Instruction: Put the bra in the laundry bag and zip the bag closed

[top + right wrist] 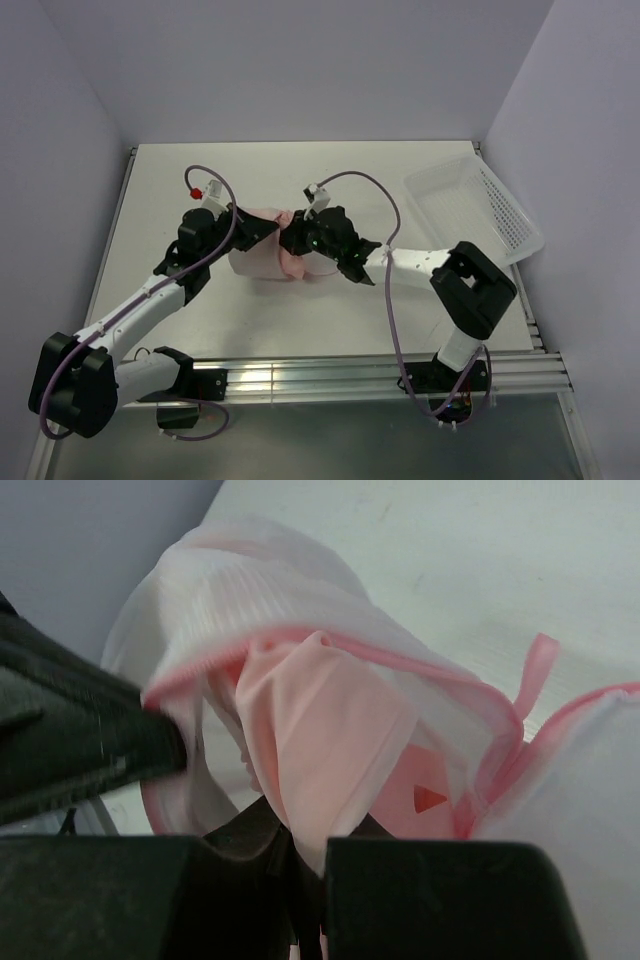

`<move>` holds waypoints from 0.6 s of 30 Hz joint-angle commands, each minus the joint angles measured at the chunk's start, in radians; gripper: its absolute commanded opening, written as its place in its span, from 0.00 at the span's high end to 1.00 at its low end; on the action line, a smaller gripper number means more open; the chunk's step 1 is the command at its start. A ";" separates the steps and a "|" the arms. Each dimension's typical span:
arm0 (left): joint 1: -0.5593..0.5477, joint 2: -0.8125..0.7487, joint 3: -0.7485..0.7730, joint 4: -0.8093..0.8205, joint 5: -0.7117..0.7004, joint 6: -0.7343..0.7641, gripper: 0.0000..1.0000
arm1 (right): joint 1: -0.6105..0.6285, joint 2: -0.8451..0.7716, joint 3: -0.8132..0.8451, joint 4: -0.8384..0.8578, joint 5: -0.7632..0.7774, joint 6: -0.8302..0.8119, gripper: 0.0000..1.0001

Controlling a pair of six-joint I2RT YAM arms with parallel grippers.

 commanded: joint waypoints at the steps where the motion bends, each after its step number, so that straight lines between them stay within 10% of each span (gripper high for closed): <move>1: -0.006 -0.023 -0.015 0.076 0.109 -0.013 1.00 | -0.002 0.050 0.083 0.115 -0.090 0.023 1.00; 7: -0.006 -0.077 -0.101 0.186 0.065 -0.131 1.00 | -0.008 0.112 0.039 0.152 -0.001 0.149 0.87; 12: -0.003 -0.102 -0.153 0.186 0.016 -0.136 1.00 | -0.024 0.051 -0.002 0.057 -0.035 0.145 0.09; 18: 0.000 -0.128 -0.173 0.117 -0.046 -0.090 1.00 | -0.079 -0.112 -0.066 -0.101 -0.067 0.120 0.00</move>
